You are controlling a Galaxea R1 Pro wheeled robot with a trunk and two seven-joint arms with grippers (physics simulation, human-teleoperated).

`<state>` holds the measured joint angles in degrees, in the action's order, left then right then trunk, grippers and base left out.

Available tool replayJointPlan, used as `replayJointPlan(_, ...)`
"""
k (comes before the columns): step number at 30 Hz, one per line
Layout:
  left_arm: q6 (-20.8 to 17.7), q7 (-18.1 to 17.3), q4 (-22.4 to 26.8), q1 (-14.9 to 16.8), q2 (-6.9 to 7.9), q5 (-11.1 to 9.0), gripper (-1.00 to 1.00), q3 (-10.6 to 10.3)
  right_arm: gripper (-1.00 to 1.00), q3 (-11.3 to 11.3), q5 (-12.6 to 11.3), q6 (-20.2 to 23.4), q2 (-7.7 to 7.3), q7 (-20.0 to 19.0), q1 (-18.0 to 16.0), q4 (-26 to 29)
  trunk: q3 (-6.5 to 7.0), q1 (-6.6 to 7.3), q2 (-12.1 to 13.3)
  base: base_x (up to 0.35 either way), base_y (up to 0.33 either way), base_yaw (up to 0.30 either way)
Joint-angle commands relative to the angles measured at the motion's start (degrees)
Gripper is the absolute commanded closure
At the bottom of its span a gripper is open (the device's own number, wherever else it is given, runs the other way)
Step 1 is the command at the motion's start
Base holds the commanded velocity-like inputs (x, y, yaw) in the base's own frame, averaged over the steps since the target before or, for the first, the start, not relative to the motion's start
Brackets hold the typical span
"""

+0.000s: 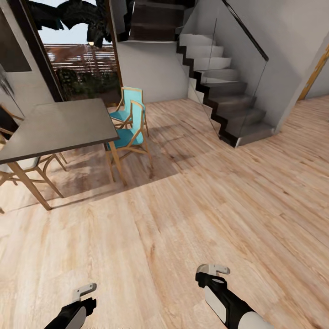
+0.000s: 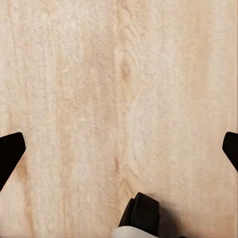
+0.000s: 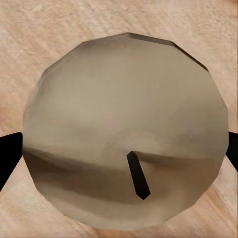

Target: Place each of the two pumpkins and all three candles from the living room inside a cabinet in the living room (use any cabinet), then make sure every cabinet is closed, and position the cauldron so it is next to a table in the living room.

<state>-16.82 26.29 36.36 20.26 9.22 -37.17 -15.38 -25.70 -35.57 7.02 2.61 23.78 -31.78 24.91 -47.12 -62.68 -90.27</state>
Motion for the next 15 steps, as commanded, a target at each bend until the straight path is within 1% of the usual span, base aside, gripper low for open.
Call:
replayJointPlan(1, -0.1, 0.5, 0.1, 0.0, 0.09, -0.4, -1.0, -0.4, 1.0, -0.5, -0.3, 0.3, -0.06, 0.7, 0.0, 0.1, 0.0, 0.0, 0.0, 0.0, 0.0, 0.28)
replayJointPlan(15, -0.1, 0.5, 0.1, 0.0, 0.1, -0.4, -1.0, -0.4, 1.0, -0.6, -0.3, 0.3, -0.06, 0.7, 0.0, 0.1, 0.68, 0.0, 0.0, 0.0, 0.0, 0.267)
